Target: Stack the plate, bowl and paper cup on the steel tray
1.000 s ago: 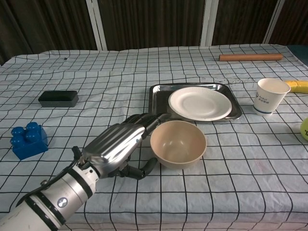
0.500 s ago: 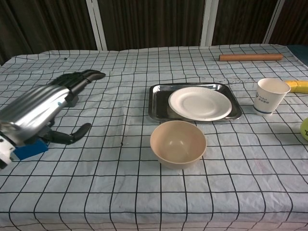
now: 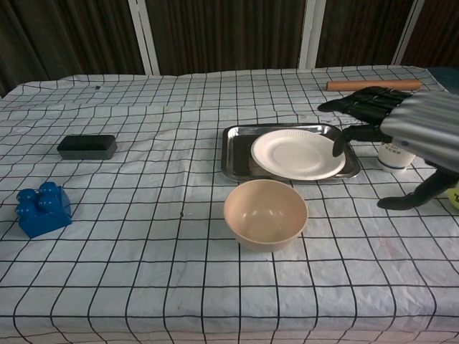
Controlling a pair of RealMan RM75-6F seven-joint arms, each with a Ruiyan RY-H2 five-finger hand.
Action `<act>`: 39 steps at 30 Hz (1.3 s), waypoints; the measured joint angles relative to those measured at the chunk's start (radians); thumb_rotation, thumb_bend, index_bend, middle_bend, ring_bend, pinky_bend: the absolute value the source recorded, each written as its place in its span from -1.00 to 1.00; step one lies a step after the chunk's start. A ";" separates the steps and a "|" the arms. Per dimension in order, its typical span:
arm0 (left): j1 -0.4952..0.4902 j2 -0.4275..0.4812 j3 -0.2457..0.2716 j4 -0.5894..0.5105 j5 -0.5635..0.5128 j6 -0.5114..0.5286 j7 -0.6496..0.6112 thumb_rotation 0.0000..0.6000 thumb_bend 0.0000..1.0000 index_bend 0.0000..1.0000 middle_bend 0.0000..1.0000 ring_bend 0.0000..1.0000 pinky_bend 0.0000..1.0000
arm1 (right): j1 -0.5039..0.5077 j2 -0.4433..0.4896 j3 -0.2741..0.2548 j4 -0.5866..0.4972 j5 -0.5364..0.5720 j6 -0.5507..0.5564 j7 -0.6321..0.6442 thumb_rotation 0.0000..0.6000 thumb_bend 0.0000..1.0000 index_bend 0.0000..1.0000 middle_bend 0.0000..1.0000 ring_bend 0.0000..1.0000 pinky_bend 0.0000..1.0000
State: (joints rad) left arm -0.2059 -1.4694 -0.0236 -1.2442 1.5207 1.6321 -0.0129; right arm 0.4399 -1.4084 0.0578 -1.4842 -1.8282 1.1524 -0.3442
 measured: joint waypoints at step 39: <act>0.056 -0.007 -0.035 0.086 0.017 -0.002 -0.108 1.00 -0.19 -1.00 -1.00 -1.00 -1.00 | 0.119 -0.195 0.051 0.115 0.068 0.080 -0.098 1.00 -0.19 0.29 -0.92 -1.00 -1.00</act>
State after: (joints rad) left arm -0.1497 -1.4766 -0.0583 -1.1586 1.5376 1.6296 -0.1209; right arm 0.5594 -1.6038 0.1087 -1.3688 -1.7601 1.2326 -0.4424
